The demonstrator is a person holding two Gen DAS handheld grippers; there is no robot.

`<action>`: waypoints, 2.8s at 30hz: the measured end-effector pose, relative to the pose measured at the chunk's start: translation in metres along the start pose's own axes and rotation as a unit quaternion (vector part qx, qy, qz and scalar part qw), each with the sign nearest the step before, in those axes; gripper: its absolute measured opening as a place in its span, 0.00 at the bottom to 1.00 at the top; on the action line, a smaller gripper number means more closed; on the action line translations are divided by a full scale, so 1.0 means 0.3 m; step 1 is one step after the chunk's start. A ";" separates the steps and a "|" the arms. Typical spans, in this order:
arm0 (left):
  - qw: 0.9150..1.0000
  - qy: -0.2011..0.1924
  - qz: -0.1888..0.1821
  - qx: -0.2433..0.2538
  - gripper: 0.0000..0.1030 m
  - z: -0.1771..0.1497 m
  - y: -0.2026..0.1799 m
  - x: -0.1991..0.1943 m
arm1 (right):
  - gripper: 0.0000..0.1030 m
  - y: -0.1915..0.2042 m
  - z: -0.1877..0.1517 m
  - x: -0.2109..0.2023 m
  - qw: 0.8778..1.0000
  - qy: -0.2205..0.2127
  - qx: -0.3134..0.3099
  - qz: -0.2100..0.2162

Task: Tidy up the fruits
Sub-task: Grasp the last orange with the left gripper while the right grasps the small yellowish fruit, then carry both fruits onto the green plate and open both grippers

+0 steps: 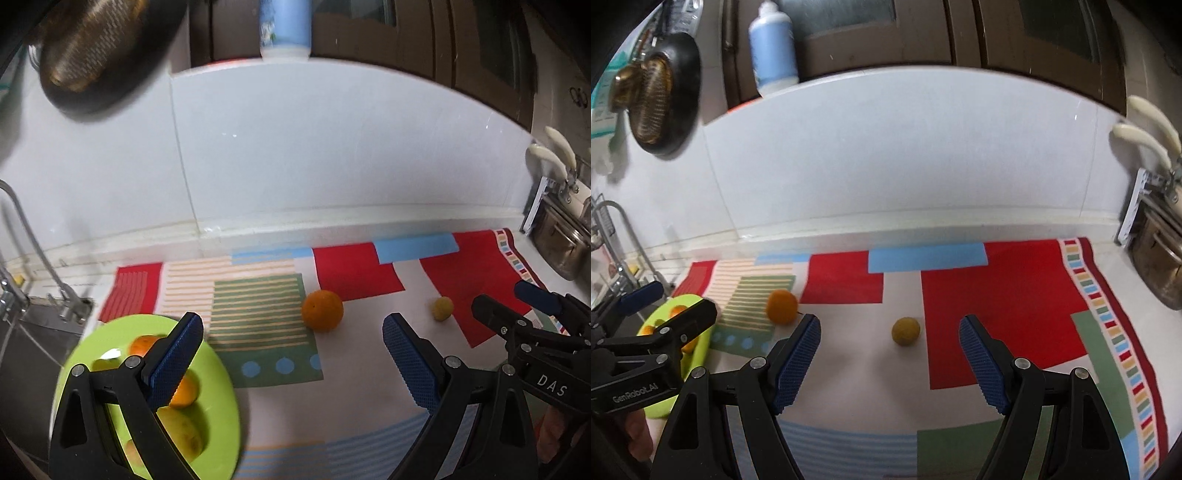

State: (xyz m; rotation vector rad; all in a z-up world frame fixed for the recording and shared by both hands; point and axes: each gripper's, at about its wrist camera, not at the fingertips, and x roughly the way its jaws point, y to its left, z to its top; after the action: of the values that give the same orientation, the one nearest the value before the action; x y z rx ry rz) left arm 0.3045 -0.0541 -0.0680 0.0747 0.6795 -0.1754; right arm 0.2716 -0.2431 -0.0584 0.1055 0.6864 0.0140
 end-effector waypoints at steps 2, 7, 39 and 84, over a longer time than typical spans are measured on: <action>1.000 0.013 -0.005 -0.004 0.95 -0.005 -0.002 0.047 | 0.73 -0.010 -0.005 0.041 1.000 0.011 0.003 -0.002; 0.999 0.043 -0.005 -0.002 0.87 -0.013 -0.023 0.156 | 0.67 -0.031 -0.011 0.131 0.999 0.034 0.013 -0.003; 0.994 0.089 -0.060 0.011 0.39 -0.026 -0.074 0.236 | 0.28 -0.041 -0.020 0.240 0.996 0.083 0.023 0.027; 0.999 -0.030 -0.014 -0.018 0.39 -0.167 0.296 -0.505 | 0.28 0.484 -0.059 -0.360 0.986 -0.038 -0.079 0.145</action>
State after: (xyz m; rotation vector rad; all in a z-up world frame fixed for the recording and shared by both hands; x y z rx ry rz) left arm 0.1742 0.0602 -0.0102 0.0245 0.6234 -0.1916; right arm 0.1802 -0.1021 0.0110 0.0526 0.5868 0.3425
